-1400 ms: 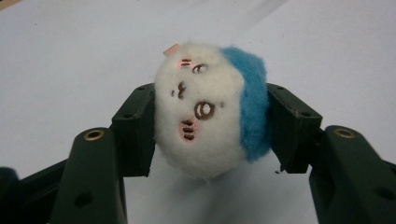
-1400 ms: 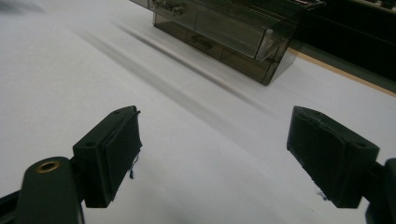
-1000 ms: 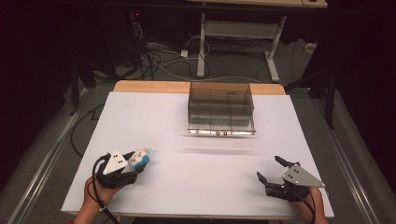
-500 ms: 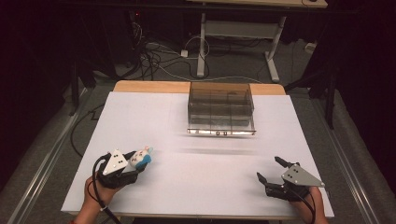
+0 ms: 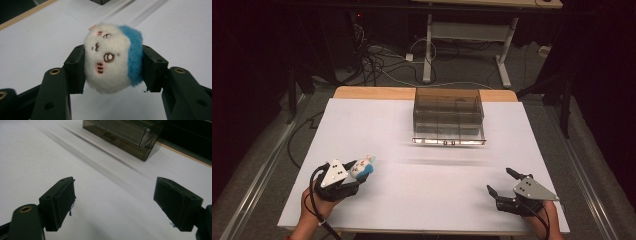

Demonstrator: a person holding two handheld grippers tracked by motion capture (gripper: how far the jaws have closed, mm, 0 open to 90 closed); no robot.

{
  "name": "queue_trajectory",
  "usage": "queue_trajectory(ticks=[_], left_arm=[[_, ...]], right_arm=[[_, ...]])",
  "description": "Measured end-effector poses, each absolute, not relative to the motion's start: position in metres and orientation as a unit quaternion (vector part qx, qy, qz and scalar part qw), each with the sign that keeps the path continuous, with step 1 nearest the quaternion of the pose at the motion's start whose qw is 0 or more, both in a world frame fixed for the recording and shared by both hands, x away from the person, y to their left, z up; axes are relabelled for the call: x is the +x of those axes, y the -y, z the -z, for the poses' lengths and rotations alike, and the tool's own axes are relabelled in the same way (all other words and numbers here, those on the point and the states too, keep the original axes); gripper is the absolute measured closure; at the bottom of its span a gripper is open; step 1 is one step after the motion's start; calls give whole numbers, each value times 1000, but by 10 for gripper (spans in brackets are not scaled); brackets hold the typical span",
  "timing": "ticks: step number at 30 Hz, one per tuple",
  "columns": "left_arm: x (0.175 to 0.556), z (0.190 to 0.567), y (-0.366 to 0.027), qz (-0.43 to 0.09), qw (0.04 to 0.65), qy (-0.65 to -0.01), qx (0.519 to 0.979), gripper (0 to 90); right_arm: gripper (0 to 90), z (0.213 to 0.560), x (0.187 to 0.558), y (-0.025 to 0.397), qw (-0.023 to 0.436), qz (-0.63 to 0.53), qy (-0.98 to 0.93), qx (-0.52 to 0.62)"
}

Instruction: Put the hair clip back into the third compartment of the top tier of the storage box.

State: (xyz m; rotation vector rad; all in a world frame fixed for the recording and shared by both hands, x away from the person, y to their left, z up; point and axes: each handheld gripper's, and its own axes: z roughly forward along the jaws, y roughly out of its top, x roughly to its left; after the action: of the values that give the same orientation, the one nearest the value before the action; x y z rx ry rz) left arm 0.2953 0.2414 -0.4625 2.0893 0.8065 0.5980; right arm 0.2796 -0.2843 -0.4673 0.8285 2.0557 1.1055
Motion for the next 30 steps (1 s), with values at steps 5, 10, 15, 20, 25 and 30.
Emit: queue_trajectory(ticks=[5, 10, 15, 20, 25, 30], left_arm=[[302, 452, -237, -233, 410, -306, 827, 436], [309, 444, -231, -232, 416, -301, 826, 439], [316, 438, -223, -226, 425, -295, 825, 441], [324, 430, -210, -237, 426, -281, 827, 443], [334, 420, -192, -240, 428, -271, 828, 443], [341, 419, -173, -224, 432, -261, 834, 442]], right_arm=[[164, 466, 279, 286, 333, -421, -776, 331], [161, 464, 280, 289, 342, -421, -768, 341], [161, 463, 279, 291, 343, -425, -763, 346], [161, 463, 279, 291, 343, -424, -762, 348], [161, 463, 280, 289, 343, -424, -763, 347], [162, 463, 279, 288, 343, -423, -765, 344]])
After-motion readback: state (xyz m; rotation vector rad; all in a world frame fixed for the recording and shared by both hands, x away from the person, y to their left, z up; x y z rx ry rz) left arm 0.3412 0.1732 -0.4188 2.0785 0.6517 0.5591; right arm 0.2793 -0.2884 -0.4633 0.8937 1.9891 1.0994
